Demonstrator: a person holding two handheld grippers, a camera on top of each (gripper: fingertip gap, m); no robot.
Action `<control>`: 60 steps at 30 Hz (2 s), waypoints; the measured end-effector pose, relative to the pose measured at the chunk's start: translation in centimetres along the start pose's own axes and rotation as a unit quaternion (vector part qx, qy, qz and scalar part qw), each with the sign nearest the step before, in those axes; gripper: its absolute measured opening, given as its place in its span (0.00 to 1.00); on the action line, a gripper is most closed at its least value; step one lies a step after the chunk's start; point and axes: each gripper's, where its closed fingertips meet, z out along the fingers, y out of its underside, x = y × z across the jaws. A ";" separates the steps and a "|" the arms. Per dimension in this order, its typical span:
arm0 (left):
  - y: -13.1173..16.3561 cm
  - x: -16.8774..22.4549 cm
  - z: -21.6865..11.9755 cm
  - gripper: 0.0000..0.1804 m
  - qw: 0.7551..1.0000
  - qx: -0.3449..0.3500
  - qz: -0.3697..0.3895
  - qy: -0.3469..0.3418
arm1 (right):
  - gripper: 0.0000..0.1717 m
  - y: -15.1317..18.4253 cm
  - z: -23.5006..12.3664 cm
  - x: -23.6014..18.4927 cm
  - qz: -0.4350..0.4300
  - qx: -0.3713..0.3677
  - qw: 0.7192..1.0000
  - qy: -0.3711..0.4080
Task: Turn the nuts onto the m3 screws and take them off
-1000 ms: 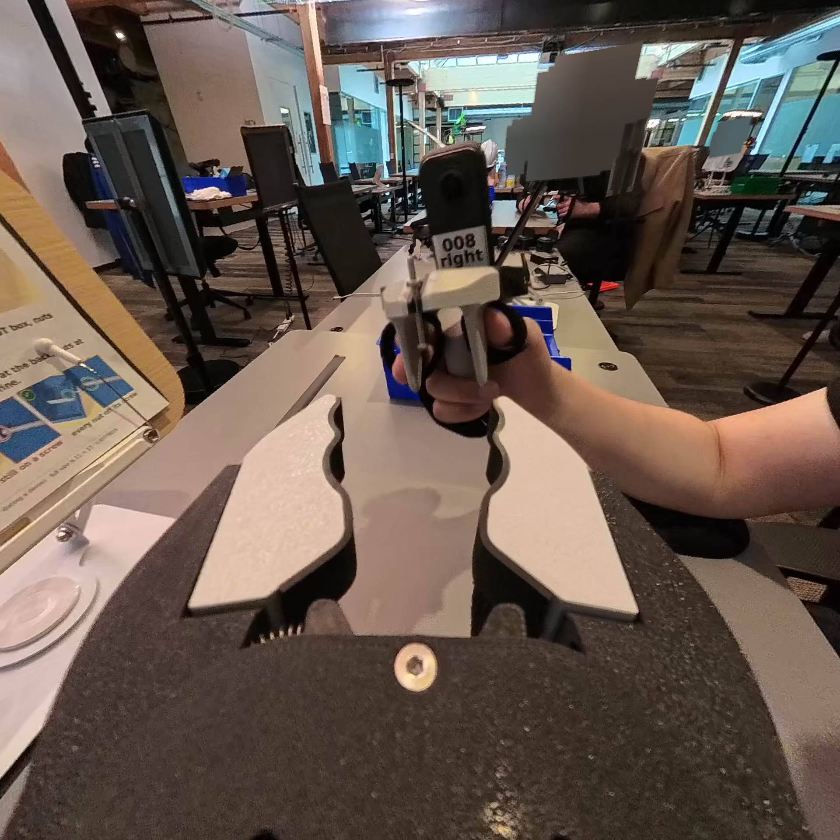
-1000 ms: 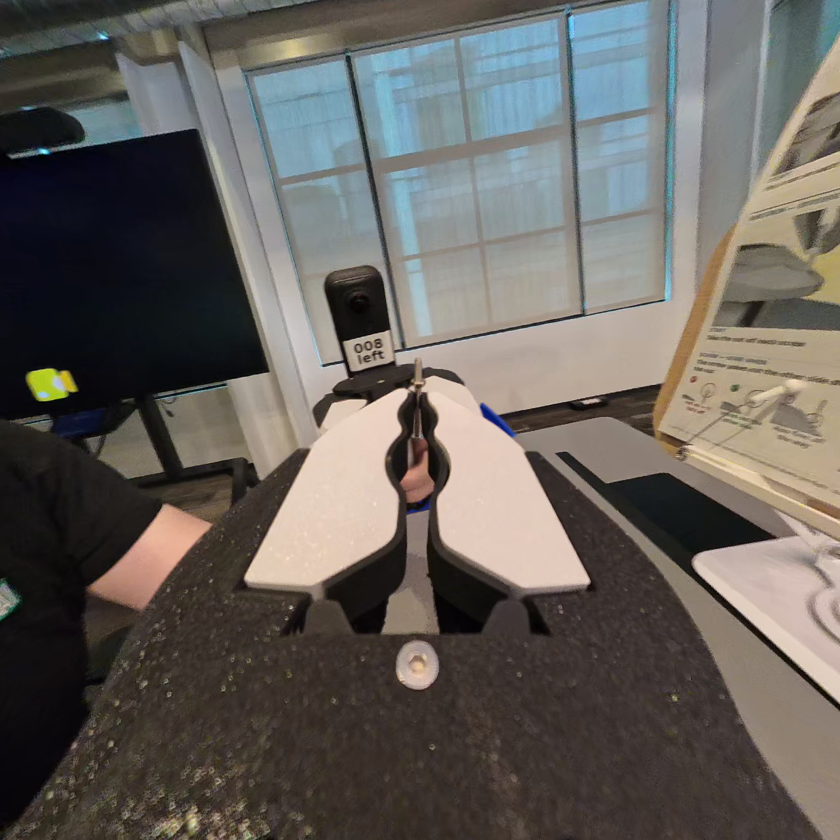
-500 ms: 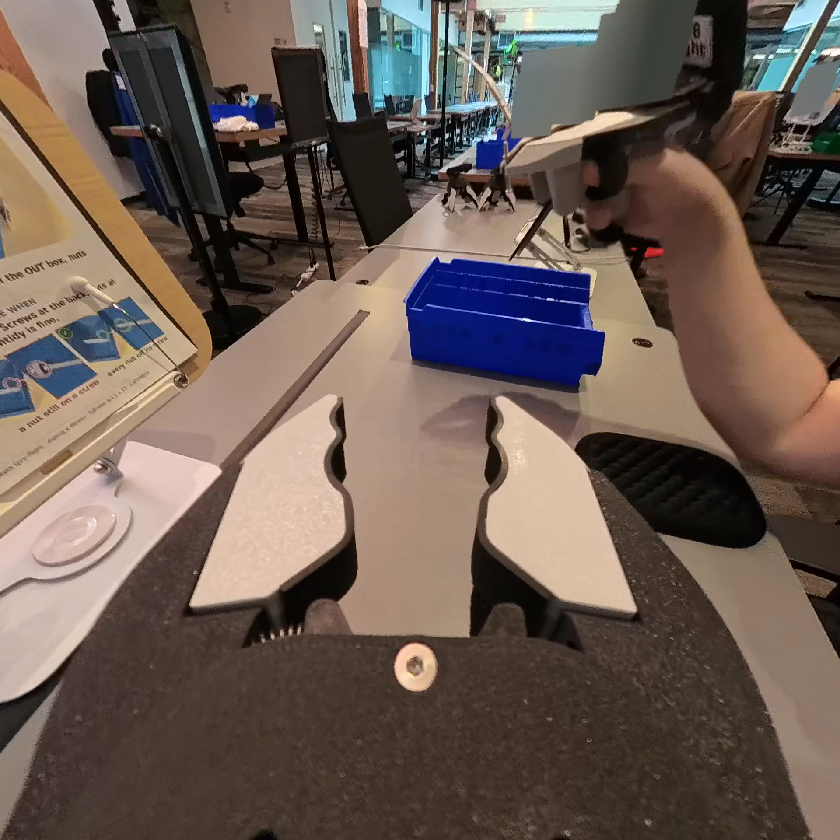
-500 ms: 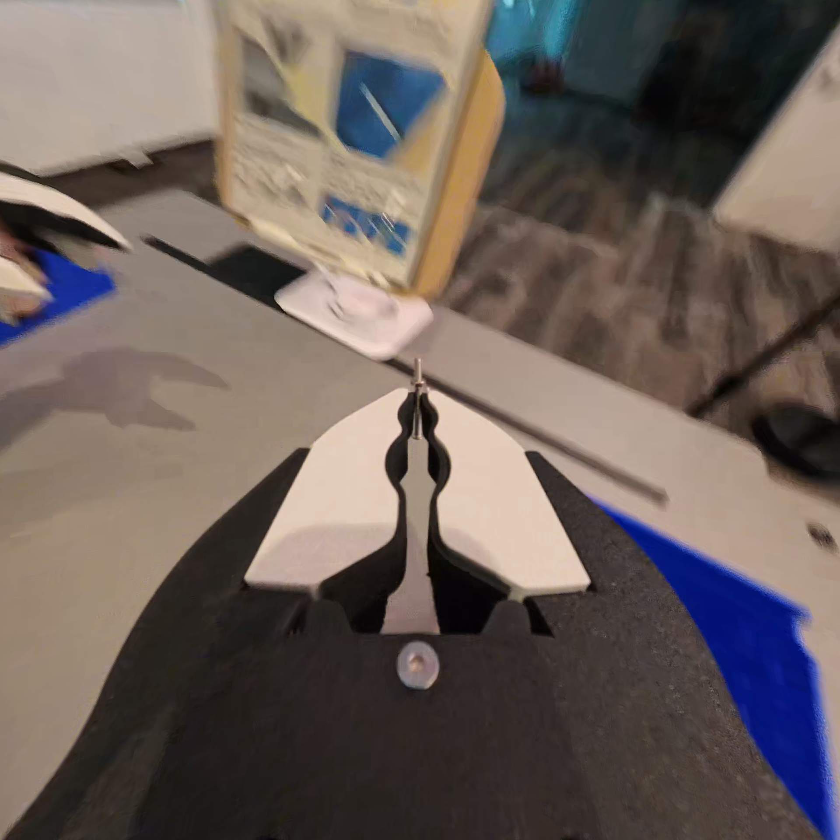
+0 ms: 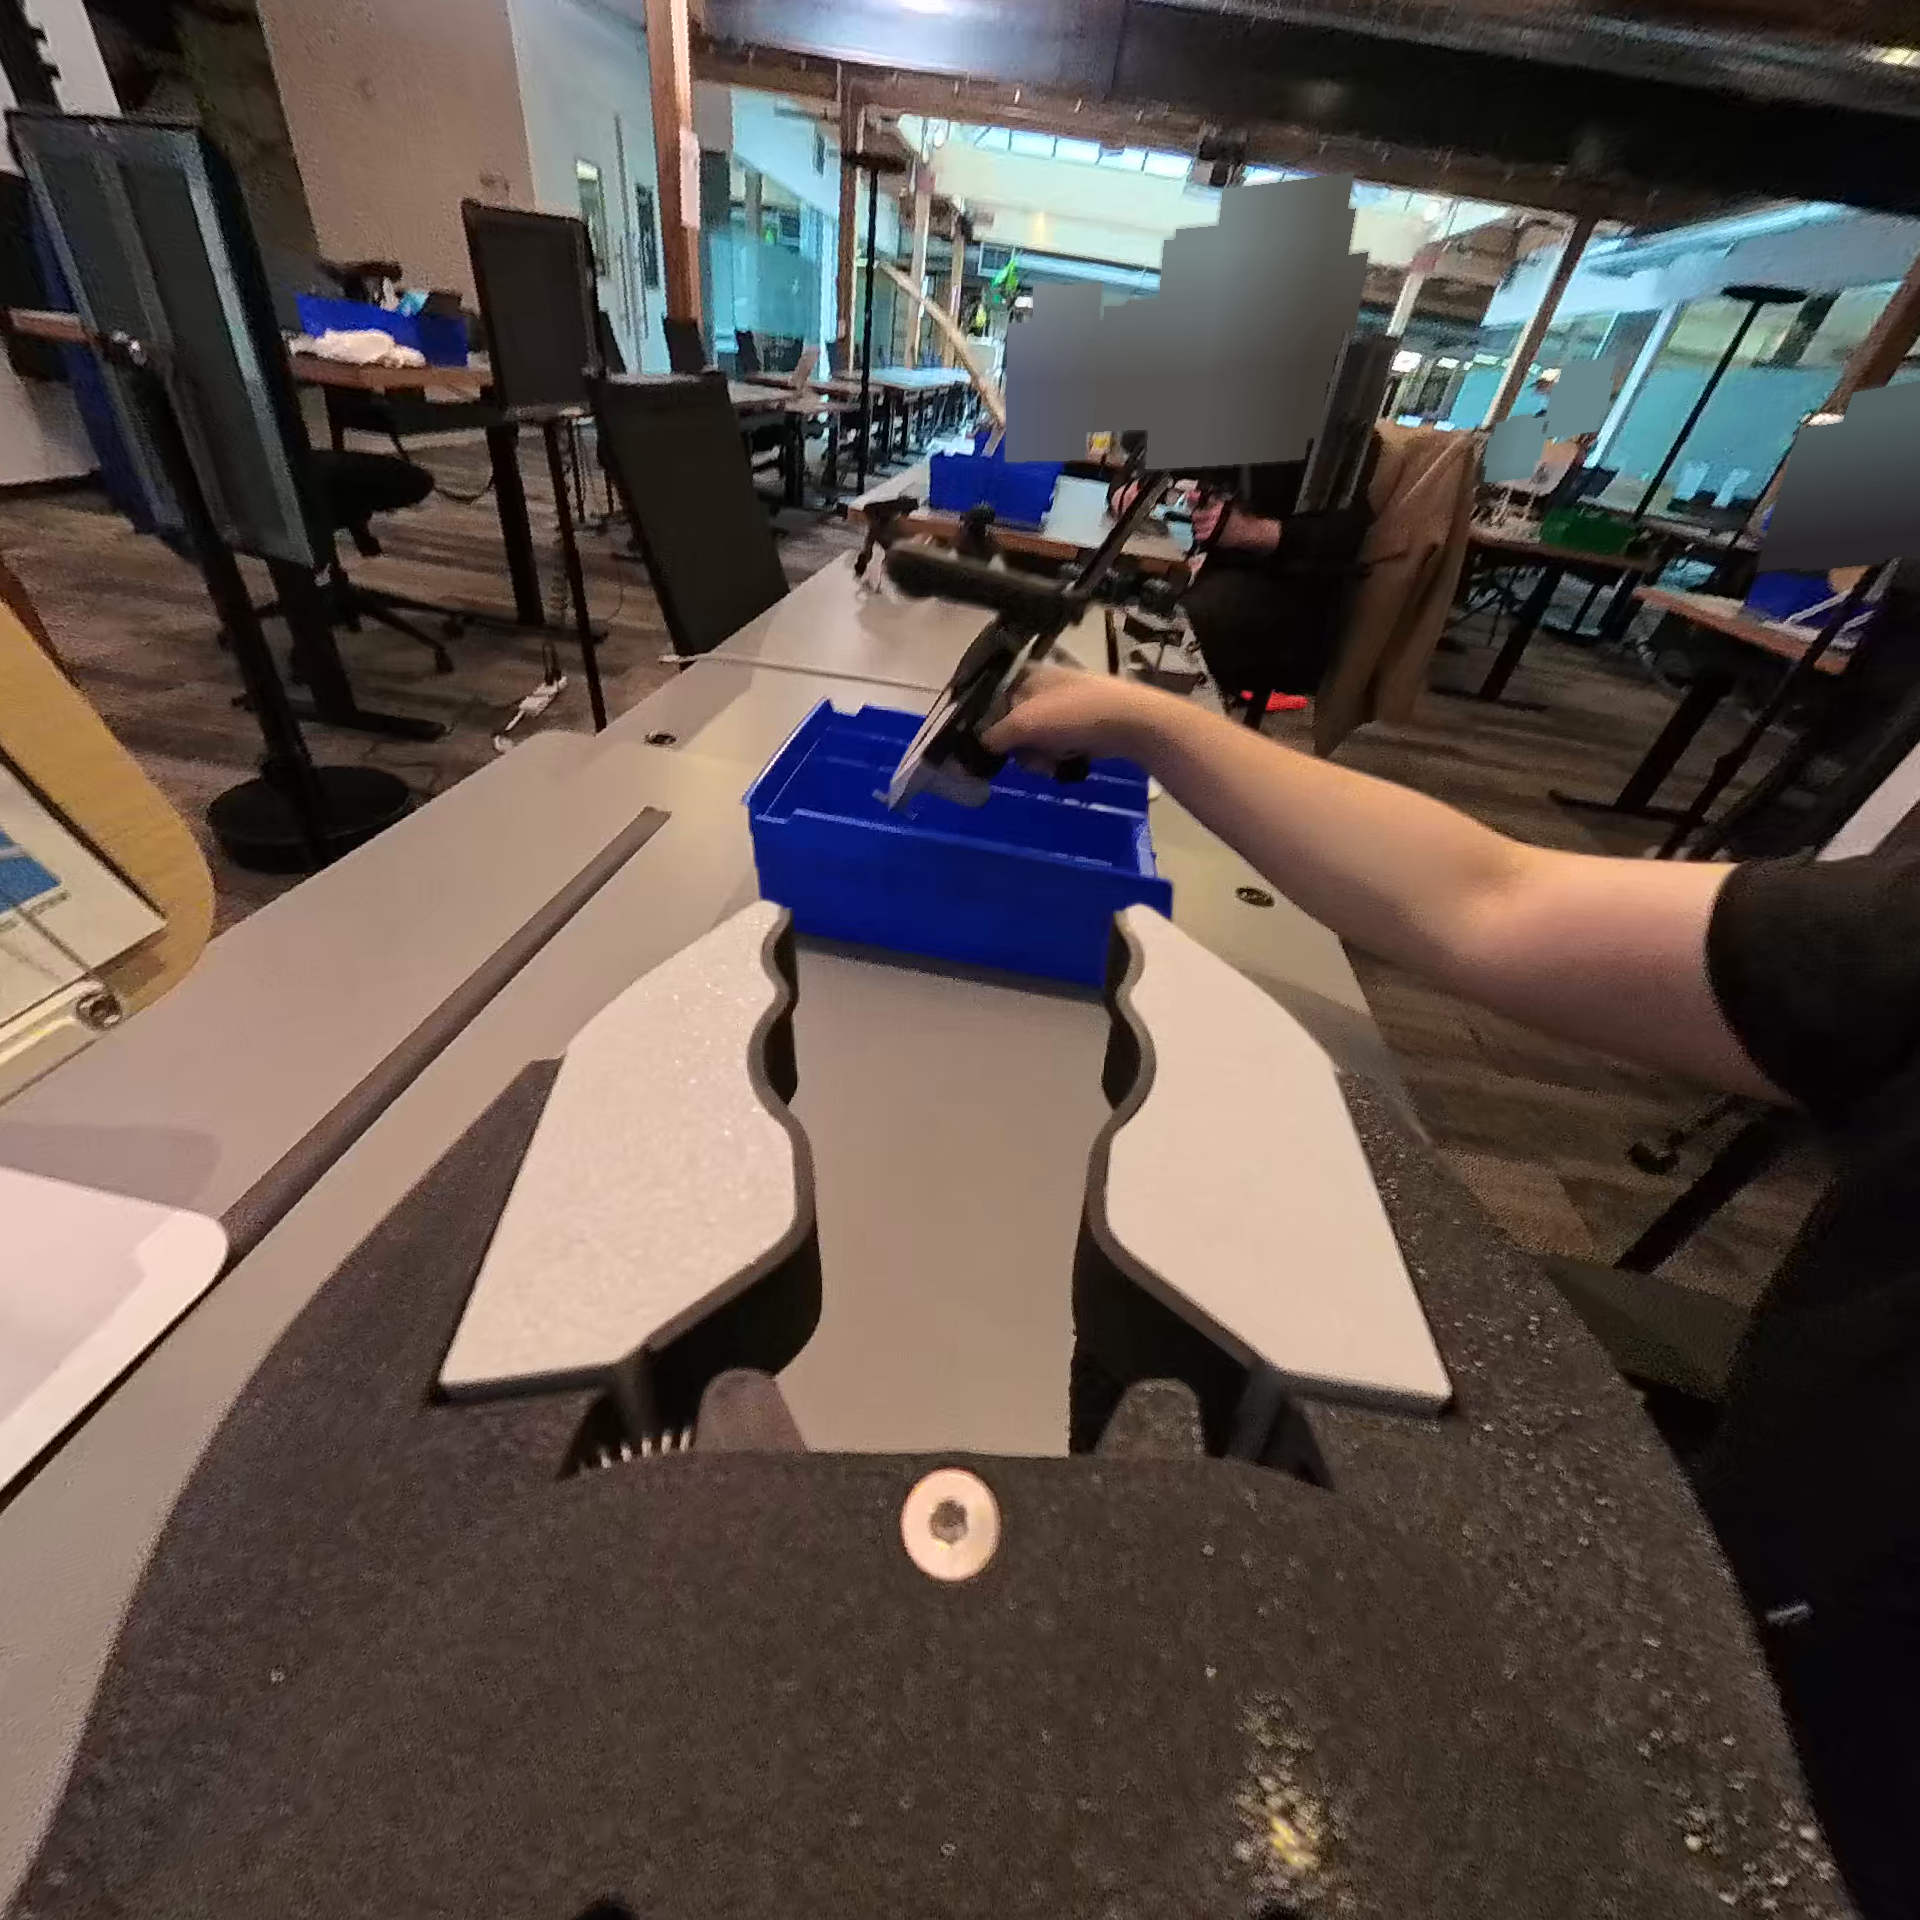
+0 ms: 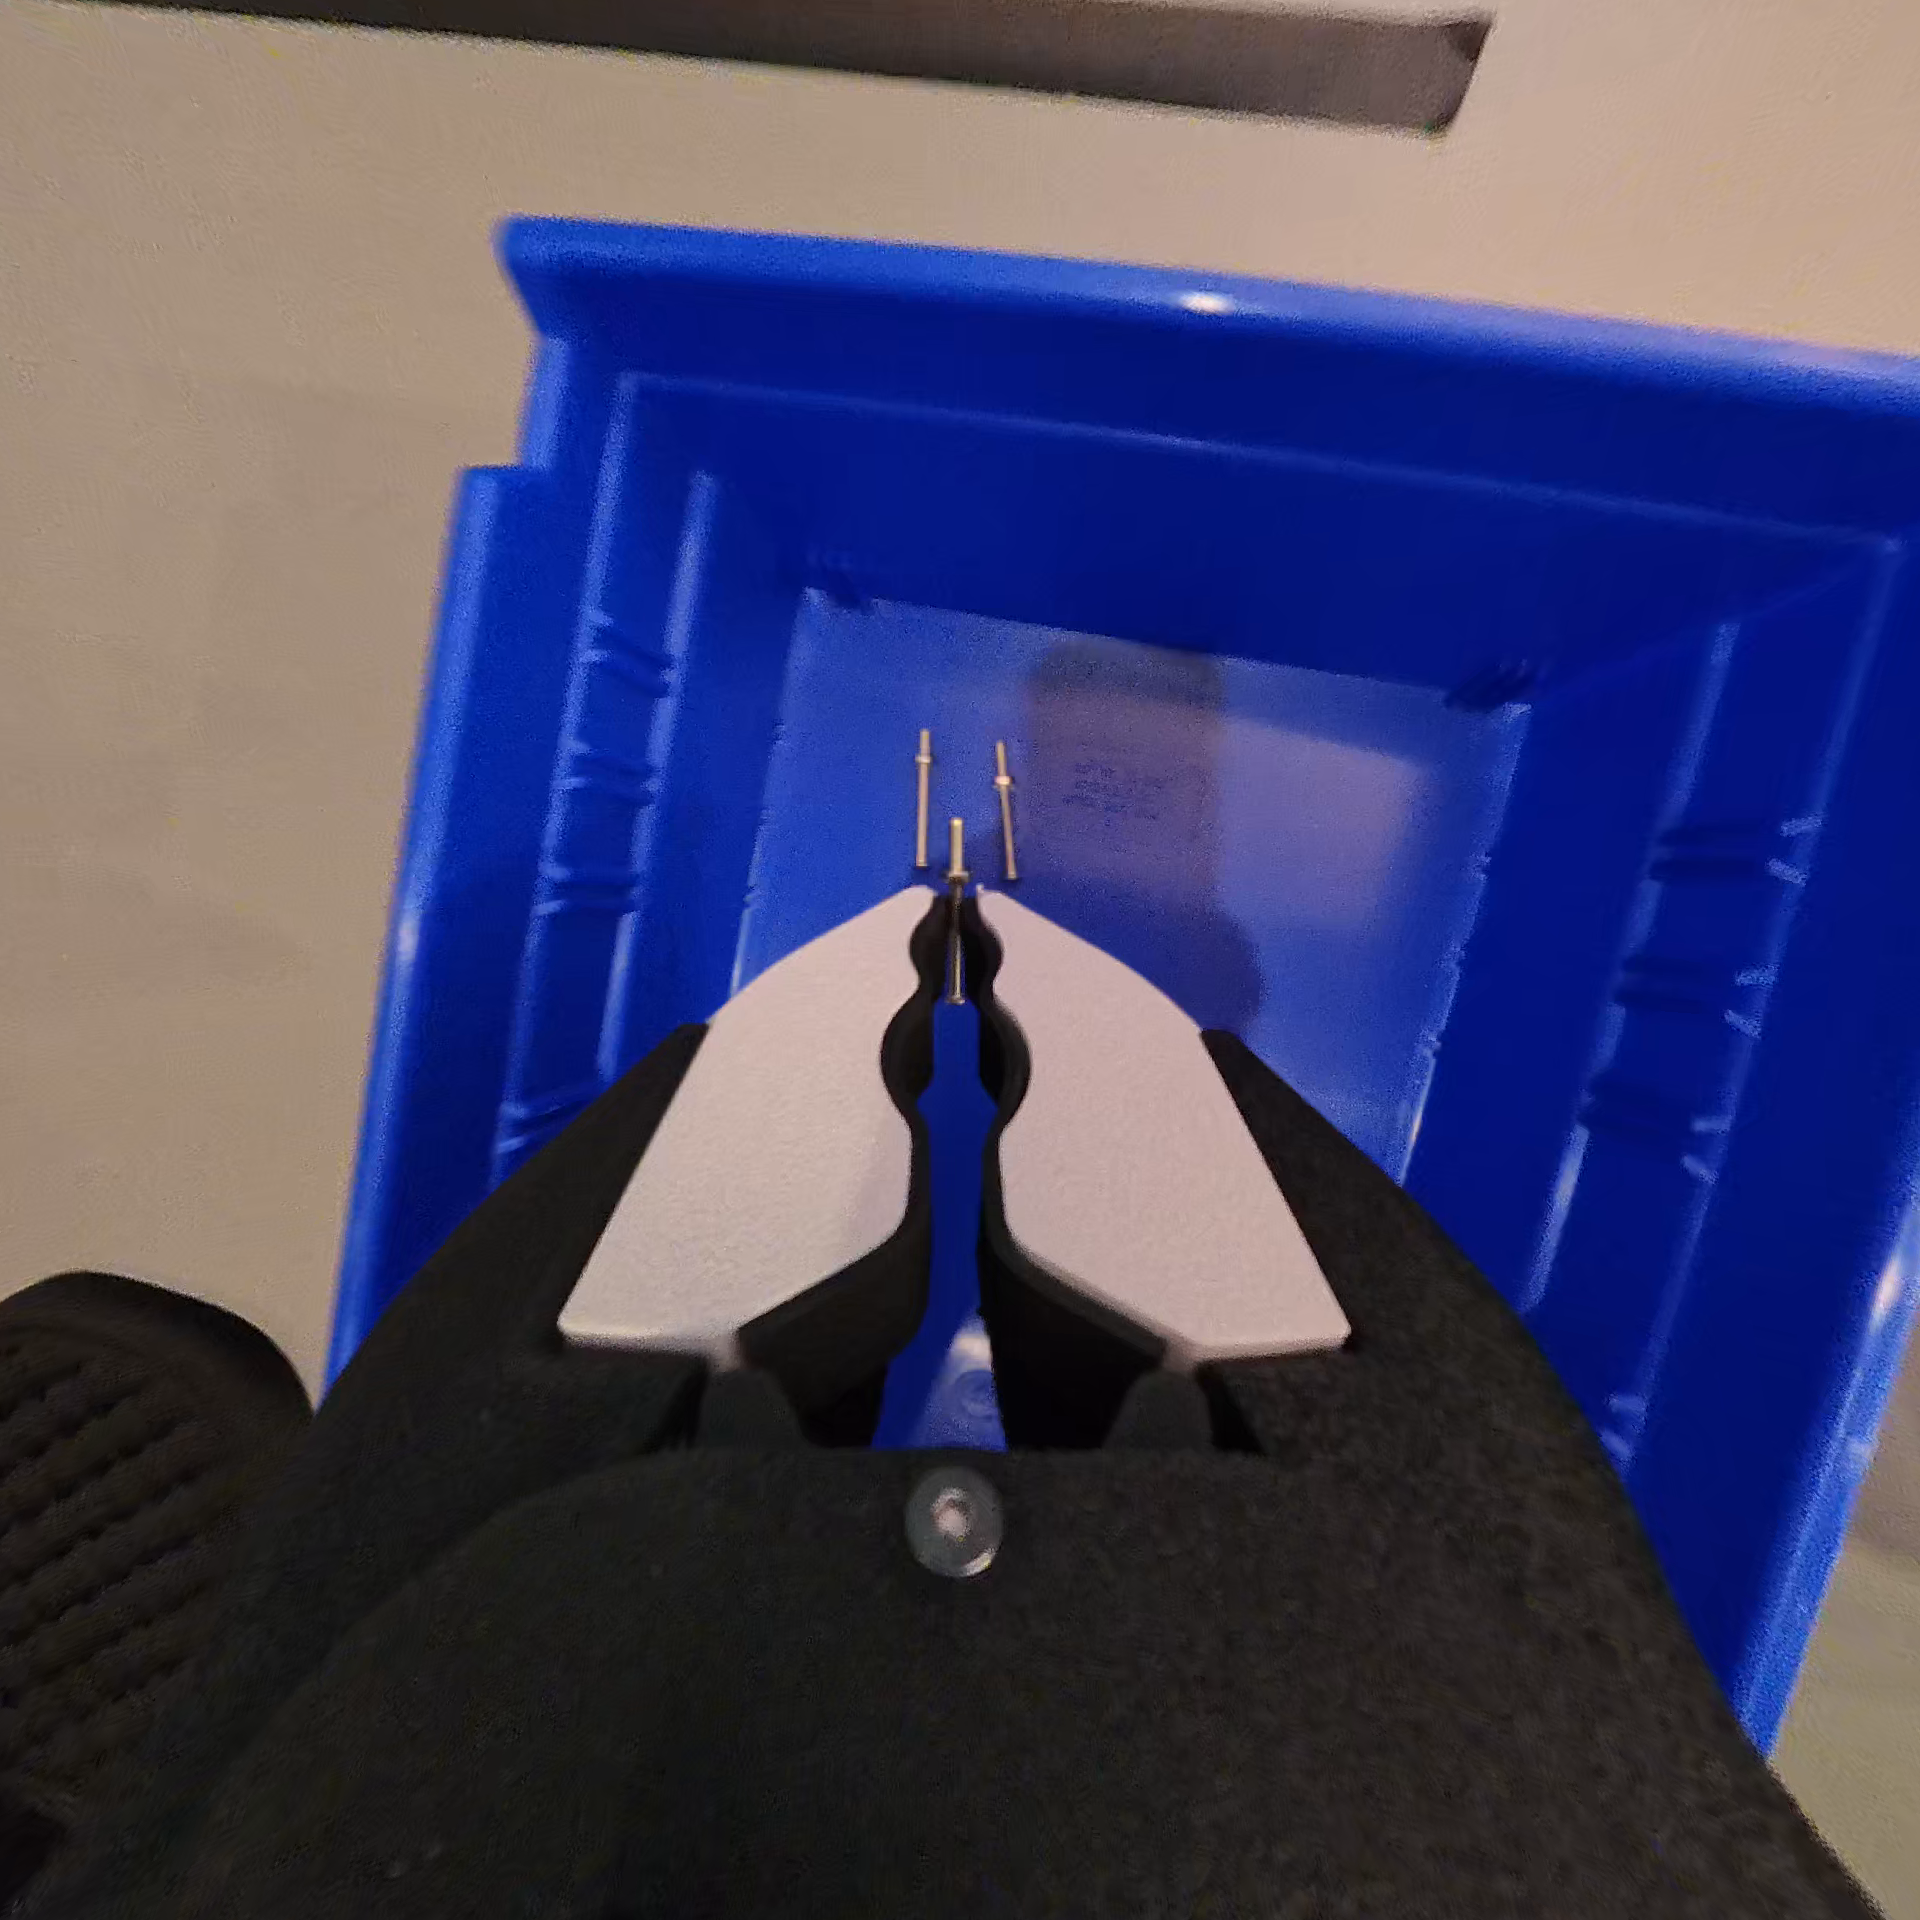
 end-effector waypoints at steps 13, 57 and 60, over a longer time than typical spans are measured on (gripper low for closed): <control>0.6 -0.3 0.8 0.31 1.000 -0.023 0.001 -0.021 | 0.02 0.4 4.9 3.2 0.019 -0.075 0.997 -0.027; -1.9 -4.0 -4.1 0.27 0.974 0.011 0.073 -0.212 | 0.21 -11.5 -23.7 -26.3 -0.228 0.471 0.840 -0.144; -1.8 -5.2 -4.7 0.27 0.966 0.011 0.081 -0.247 | 0.22 -10.8 -22.7 -32.7 -0.260 0.492 0.806 -0.204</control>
